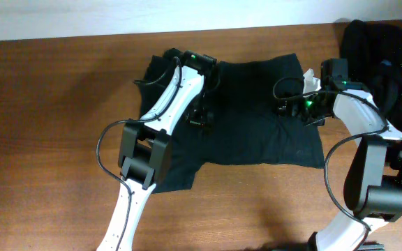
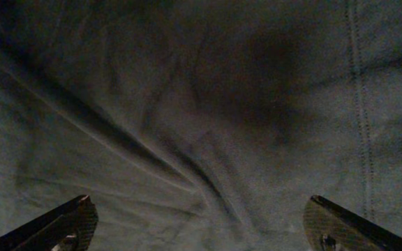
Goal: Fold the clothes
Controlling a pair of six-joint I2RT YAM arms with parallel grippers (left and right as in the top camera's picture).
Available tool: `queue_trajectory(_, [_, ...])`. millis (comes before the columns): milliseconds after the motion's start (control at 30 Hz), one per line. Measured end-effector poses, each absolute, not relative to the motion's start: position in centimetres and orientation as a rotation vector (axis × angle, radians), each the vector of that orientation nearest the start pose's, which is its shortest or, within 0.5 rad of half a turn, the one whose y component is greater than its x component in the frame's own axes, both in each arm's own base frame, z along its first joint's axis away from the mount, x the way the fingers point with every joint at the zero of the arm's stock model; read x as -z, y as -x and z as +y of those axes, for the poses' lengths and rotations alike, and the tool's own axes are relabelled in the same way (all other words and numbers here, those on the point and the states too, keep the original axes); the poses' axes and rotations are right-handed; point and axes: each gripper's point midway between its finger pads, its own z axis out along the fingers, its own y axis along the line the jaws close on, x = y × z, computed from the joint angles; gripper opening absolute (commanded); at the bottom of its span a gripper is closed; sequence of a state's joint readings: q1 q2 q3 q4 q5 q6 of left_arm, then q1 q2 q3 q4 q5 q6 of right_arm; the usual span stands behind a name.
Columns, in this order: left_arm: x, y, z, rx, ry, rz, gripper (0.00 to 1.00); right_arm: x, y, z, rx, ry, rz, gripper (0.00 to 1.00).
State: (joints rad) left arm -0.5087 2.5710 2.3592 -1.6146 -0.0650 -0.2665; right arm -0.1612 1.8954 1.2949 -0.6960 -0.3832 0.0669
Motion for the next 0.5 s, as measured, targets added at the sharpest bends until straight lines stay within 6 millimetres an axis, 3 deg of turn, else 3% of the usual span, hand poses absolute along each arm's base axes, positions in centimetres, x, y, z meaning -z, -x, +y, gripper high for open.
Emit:
queue_trajectory(133, [-1.3,-38.7,-19.9,-0.280,-0.386,3.299,0.92,-5.0,-40.9,-0.1,-0.525,-0.244,2.795,0.98])
queue_trajectory(233, [-1.6,-39.5,-20.0,-0.271,-0.377,3.254,0.92,-5.0,-40.9,-0.1,-0.525,-0.244,2.795,0.99])
queue_trajectory(333, [-4.1,-40.1,-19.9,-0.298,-0.367,3.173,0.92,-5.0,-40.9,-0.1,-0.525,-0.244,2.794,0.99])
queue_trajectory(500, [-11.2,-39.3,-19.8,-0.307,-0.361,3.020,0.91,-5.0,-41.0,-0.1,-0.524,-0.242,2.791,0.99])
